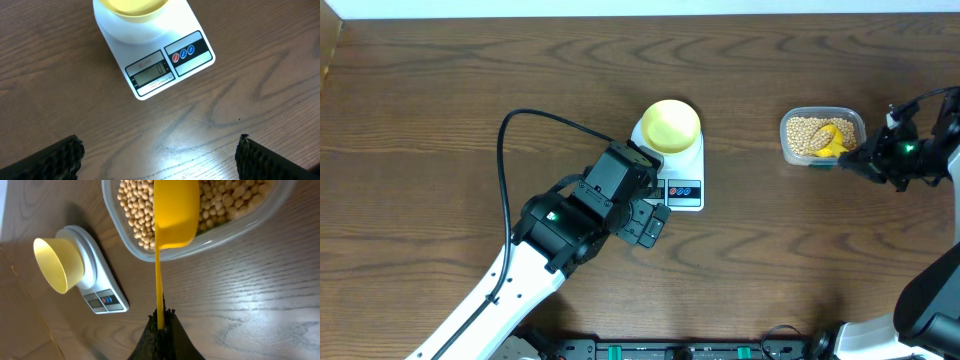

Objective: Scoop item into bowl and weigh 50g on scale
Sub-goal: 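Drag the scoop through the soybeans to fill it, then lift the filled scoop and move it over the yellow bowl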

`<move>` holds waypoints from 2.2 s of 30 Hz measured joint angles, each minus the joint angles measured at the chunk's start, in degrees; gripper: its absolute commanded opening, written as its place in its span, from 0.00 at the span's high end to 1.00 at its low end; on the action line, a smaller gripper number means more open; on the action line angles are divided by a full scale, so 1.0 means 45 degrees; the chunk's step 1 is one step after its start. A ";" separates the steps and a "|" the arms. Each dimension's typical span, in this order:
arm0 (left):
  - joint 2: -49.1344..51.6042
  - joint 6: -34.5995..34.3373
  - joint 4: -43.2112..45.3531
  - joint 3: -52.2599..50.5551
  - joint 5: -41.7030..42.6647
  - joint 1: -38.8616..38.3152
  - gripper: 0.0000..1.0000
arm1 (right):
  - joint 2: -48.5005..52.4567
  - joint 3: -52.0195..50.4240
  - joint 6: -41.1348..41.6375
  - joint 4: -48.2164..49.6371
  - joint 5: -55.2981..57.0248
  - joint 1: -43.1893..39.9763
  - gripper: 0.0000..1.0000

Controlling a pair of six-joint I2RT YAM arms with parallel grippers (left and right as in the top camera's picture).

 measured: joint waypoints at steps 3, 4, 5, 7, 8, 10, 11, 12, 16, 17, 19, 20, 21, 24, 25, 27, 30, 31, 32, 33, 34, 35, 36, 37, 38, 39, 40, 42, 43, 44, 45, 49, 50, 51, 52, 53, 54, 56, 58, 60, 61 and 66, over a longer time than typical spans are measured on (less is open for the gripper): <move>0.0000 0.0000 0.0000 0.0000 0.0000 0.0000 0.01 | 0.0000 -0.0010 -0.0034 0.0170 -0.0330 -0.0112 0.99; 0.0000 0.0000 0.0000 0.0000 0.0000 0.0000 0.01 | 0.0000 -0.0015 -0.0044 0.0267 -0.0510 -0.0151 0.99; 0.0000 0.0000 0.0000 0.0000 0.0000 0.0000 0.01 | 0.0000 -0.0019 -0.0044 0.0389 -0.0661 -0.0165 0.99; 0.0000 0.0000 0.0000 0.0000 0.0000 0.0000 0.00 | 0.0000 -0.0019 -0.0058 0.0563 -0.0923 -0.0185 0.99; 0.0000 0.0000 0.0000 0.0000 0.0000 0.0000 0.01 | 0.0000 -0.0019 -0.0073 0.0651 -0.1083 -0.0185 0.99; 0.0000 0.0000 0.0000 0.0000 0.0000 0.0000 0.01 | 0.0000 -0.0019 -0.0078 0.0753 -0.1341 -0.0185 0.99; 0.0000 0.0000 0.0000 0.0000 0.0000 0.0000 0.01 | 0.0000 -0.0019 -0.0078 0.0787 -0.1501 -0.0185 0.99; 0.0000 0.0000 0.0000 0.0000 0.0000 0.0000 0.01 | 0.0000 -0.0019 -0.0073 0.0801 -0.1603 -0.0185 0.99; -0.0005 0.0000 0.0000 0.0000 0.0000 0.0000 0.01 | 0.0000 -0.0019 -0.0078 0.0845 -0.1987 -0.0185 0.99; 0.0000 0.0000 0.0000 0.0000 0.0000 0.0000 0.01 | 0.0000 -0.0019 -0.0078 0.0845 -0.2035 -0.0185 0.99; 0.0000 0.0000 0.0000 0.0000 0.0000 0.0000 0.01 | 0.0000 -0.0019 -0.0078 0.0845 -0.2127 -0.0185 0.99; 0.0000 0.0000 0.0000 0.0000 0.0000 0.0000 0.01 | 0.0000 -0.0019 -0.0078 0.0845 -0.2157 -0.0185 0.99; 0.0000 0.0000 0.0000 0.0000 0.0000 0.0000 0.01 | 0.0000 -0.0019 -0.0078 0.0845 -0.2176 -0.0185 0.99; 0.0000 0.0000 0.0000 0.0000 0.0000 0.0000 0.01 | 0.0000 -0.0019 -0.0078 0.0845 -0.2195 -0.0189 0.99; 0.0000 0.0000 0.0000 0.0000 0.0000 0.0000 0.01 | 0.0000 -0.0019 -0.0078 0.0845 -0.2234 -0.0194 0.99; 0.0000 0.0000 0.0000 0.0000 0.0000 0.0000 0.01 | 0.0000 -0.0019 -0.0078 0.0855 -0.2370 -0.0219 0.99; 0.0000 0.0000 0.0000 0.0000 0.0000 0.0000 0.01 | 0.0000 -0.0019 -0.0078 0.0918 -0.2720 -0.0267 0.99; 0.0000 0.0000 0.0000 0.0000 0.0000 0.0000 0.01 | 0.0000 -0.0019 -0.0078 0.0937 -0.2846 -0.0272 0.99; -0.0005 0.0000 0.0000 0.0000 0.0000 0.0000 0.01 | 0.0000 -0.0019 -0.0078 0.0947 -0.3007 -0.0282 0.99; 0.0000 0.0000 0.0000 0.0000 0.0000 0.0000 0.01 | 0.0000 -0.0019 -0.0078 0.0947 -0.3133 -0.0287 0.99; 0.0000 0.0000 0.0000 0.0000 0.0000 0.0000 0.01 | 0.0000 -0.0019 -0.0073 0.0947 -0.3269 -0.0291 0.99; 0.0000 0.0000 0.0000 0.0000 0.0000 0.0000 0.01 | 0.0000 -0.0019 -0.0078 0.0952 -0.3415 -0.0291 0.99; 0.0000 0.0000 0.0000 0.0000 0.0000 0.0000 0.01 | 0.0000 -0.0019 -0.0078 0.0952 -0.3541 -0.0291 0.99; 0.0000 0.0000 0.0000 0.0000 0.0000 0.0000 0.01 | 0.0000 -0.0019 -0.0073 0.0952 -0.3657 -0.0291 0.99; 0.0000 0.0000 0.0000 0.0000 0.0000 0.0000 0.01 | 0.0000 -0.0019 -0.0073 0.0957 -0.3813 -0.0291 0.99; 0.0000 0.0000 0.0000 0.0000 0.0000 0.0000 0.01 | 0.0000 -0.0019 -0.0078 0.0971 -0.3925 -0.0291 0.99; 0.0000 0.0000 0.0000 0.0000 0.0000 0.0000 0.01 | 0.0000 -0.0019 -0.0078 0.0991 -0.4095 -0.0291 0.99; 0.0000 0.0000 0.0000 0.0000 0.0000 0.0000 0.01 | 0.0000 -0.0019 -0.0078 0.1025 -0.4362 -0.0291 0.99; 0.0000 0.0000 0.0000 0.0000 0.0000 0.0000 0.01 | 0.0000 -0.0019 -0.0078 0.1039 -0.4517 -0.0291 0.99; 0.0000 0.0000 0.0000 0.0000 0.0000 0.0000 0.01 | 0.0000 -0.0019 -0.0078 0.1049 -0.4658 -0.0291 0.99; 0.0000 0.0000 0.0000 0.0000 0.0000 0.0000 0.01 | 0.0000 -0.0019 -0.0078 0.1059 -0.4799 -0.0291 0.99; 0.0000 0.0000 0.0000 0.0000 0.0000 0.0000 0.01 | 0.0000 -0.0019 -0.0073 0.1137 -0.5260 -0.0228 0.99; 0.0000 0.0000 0.0000 0.0000 0.0000 0.0000 0.01 | 0.0000 -0.0019 -0.0078 0.1195 -0.5362 -0.0175 0.99; 0.0000 0.0000 0.0000 0.0000 0.0000 0.0000 0.01 | 0.0000 -0.0019 -0.0078 0.1292 -0.5508 -0.0083 0.99; 0.0000 0.0000 0.0000 0.0000 0.0000 0.0000 0.01 | 0.0000 -0.0019 -0.0073 0.1375 -0.5620 0.0010 0.99; 0.0000 0.0000 0.0000 0.0000 0.0000 0.0000 0.01 | 0.0000 -0.0019 -0.0073 0.1443 -0.5722 0.0126 0.99; -0.0005 0.0000 0.0000 0.0000 0.0000 0.0000 0.01 | 0.0000 -0.0019 -0.0058 0.1559 -0.5848 0.0301 0.99; 0.0000 0.0000 0.0000 0.0000 0.0000 0.0000 0.01 | 0.0000 -0.0019 0.0010 0.1773 -0.6013 0.0593 0.99; 0.0000 0.0000 0.0000 0.0000 0.0000 0.0000 0.01 | 0.0000 -0.0019 0.0155 0.2055 -0.6178 0.0957 0.99; 0.0000 0.0000 0.0000 0.0000 0.0000 0.0000 0.01 | 0.0000 -0.0019 0.0325 0.2390 -0.6271 0.1302 0.99; 0.0000 0.0000 0.0000 0.0000 0.0000 0.0000 0.01 | 0.0000 -0.0019 0.0437 0.2555 -0.6305 0.1496 0.99; 0.0000 0.0000 0.0000 0.0000 0.0000 0.0000 0.01 | 0.0000 -0.0019 0.1015 0.3415 -0.6552 0.2390 0.99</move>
